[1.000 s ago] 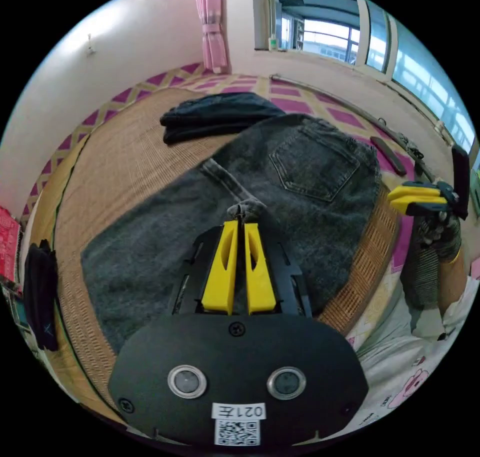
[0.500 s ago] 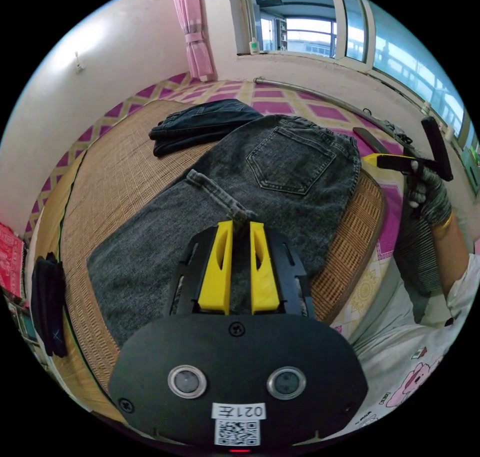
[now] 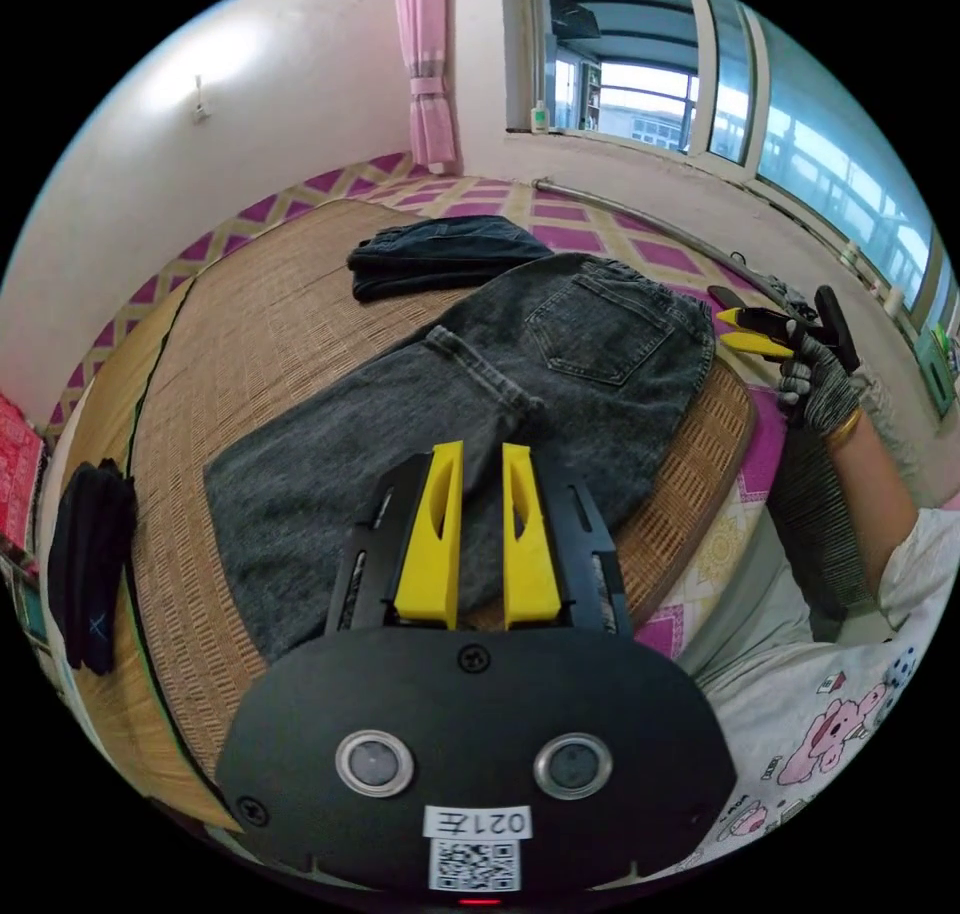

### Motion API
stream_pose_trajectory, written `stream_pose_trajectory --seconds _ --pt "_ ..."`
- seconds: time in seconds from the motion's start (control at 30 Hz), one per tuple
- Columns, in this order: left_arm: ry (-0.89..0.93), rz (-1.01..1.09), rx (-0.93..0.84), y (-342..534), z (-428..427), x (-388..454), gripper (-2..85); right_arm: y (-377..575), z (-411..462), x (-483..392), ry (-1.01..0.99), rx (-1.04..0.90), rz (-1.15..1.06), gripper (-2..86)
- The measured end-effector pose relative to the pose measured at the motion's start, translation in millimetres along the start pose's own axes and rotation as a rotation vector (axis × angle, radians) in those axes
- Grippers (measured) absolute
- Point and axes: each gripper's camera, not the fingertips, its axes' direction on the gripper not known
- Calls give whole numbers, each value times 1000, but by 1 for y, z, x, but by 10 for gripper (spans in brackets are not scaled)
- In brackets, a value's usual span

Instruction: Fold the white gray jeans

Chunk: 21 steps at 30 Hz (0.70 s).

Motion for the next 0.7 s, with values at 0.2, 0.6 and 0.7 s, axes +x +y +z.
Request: stream_pose_trajectory --seconds 0.2,0.6,0.7 --pt "-2 -104 -11 36 -12 -46 57 -19 25 46 -196 69 186 128" --pt "-40 -180 19 87 -62 -112 52 15 34 -185 26 134 -564 57" --pt "-40 -211 30 101 -78 -132 52 90 73 -291 60 128 -898 57"
